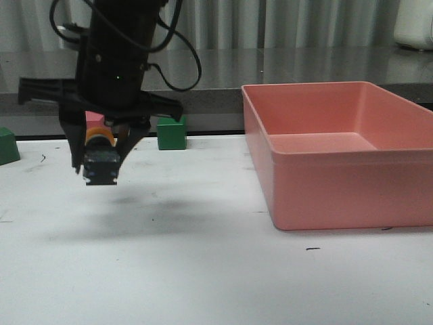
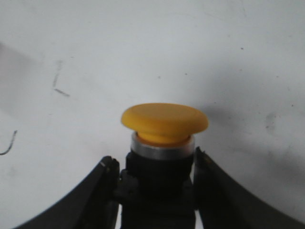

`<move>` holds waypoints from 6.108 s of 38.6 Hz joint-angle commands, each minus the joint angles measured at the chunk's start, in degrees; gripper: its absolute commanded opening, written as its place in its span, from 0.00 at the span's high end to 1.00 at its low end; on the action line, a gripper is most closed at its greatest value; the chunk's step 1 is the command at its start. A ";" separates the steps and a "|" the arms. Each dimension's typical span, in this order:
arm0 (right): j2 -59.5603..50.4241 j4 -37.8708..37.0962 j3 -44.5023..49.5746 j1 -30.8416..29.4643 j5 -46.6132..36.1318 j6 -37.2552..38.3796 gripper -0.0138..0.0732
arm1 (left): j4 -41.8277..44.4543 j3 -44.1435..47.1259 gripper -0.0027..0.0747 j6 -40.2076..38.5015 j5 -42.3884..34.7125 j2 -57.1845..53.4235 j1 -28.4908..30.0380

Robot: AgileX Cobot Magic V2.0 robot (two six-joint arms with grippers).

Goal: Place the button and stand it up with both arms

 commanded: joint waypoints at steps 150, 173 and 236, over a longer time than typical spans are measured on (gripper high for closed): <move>-126.22 -15.88 105.58 -36.26 -46.32 -11.76 0.92 | -5.55 -6.21 0.24 -0.53 -2.15 11.96 -4.66; -126.22 -15.88 105.58 -36.26 -46.32 -11.76 0.92 | -13.56 -31.06 0.24 -0.67 16.88 50.53 -22.38; -126.22 -15.88 105.58 -36.26 -46.32 -11.76 0.92 | -13.98 -77.98 0.75 -16.39 64.27 96.39 -22.38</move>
